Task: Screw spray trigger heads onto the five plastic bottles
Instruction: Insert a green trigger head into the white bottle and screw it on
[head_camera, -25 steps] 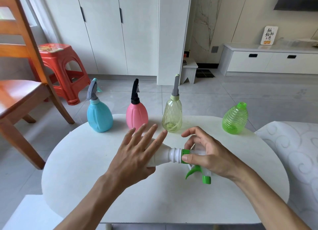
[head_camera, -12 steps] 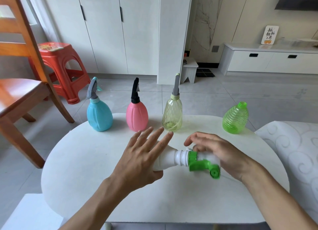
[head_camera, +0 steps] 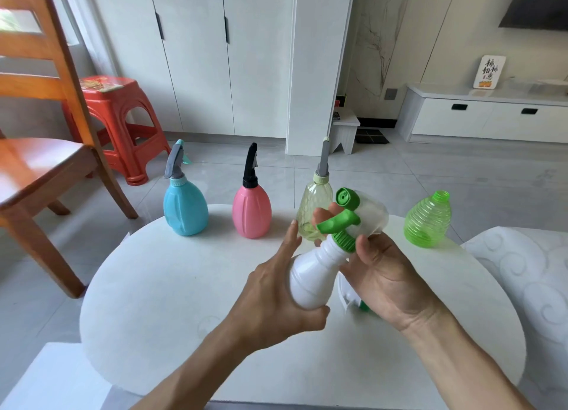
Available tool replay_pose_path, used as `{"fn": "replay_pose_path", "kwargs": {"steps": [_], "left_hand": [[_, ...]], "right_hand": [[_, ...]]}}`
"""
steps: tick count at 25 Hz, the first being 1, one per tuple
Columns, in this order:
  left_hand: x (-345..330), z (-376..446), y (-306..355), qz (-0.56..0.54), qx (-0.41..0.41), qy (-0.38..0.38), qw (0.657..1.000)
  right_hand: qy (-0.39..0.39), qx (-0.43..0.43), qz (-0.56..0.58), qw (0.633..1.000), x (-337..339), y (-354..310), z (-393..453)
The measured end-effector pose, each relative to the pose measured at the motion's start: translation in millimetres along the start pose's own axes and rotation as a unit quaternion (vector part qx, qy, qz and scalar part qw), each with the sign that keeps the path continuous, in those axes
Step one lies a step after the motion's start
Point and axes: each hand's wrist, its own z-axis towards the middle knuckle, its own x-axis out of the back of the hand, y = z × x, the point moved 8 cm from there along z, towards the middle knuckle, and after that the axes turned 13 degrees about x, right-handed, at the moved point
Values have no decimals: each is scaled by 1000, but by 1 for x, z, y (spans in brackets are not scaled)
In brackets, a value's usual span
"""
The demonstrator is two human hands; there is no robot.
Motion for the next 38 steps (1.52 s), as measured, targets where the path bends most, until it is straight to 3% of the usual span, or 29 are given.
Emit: {"fn": "replay_pose_path", "kwargs": {"steps": [9, 12, 15, 18, 21, 26, 38], "left_hand": [[5, -6, 0, -63, 46, 37, 996], [1, -2, 8, -98, 20, -70, 993], [-7, -6, 18, -165, 0, -199, 966], [-11, -7, 17, -170, 15, -239, 956], [-8, -6, 18, -156, 16, -216, 964], [1, -4, 24, -153, -9, -126, 980], [-8, -5, 13, -151, -6, -77, 985]], "right_hand": [[97, 60, -169, 979, -1, -4, 7], [25, 49, -155, 986, -8, -15, 12], [-36, 10, -131, 991, -14, -17, 12], [-55, -15, -121, 991, -14, -13, 9], [-64, -11, -128, 990, -16, -15, 9], [4, 68, -242, 968, -10, -25, 10], [83, 76, -305, 946, -5, -20, 3]]}}
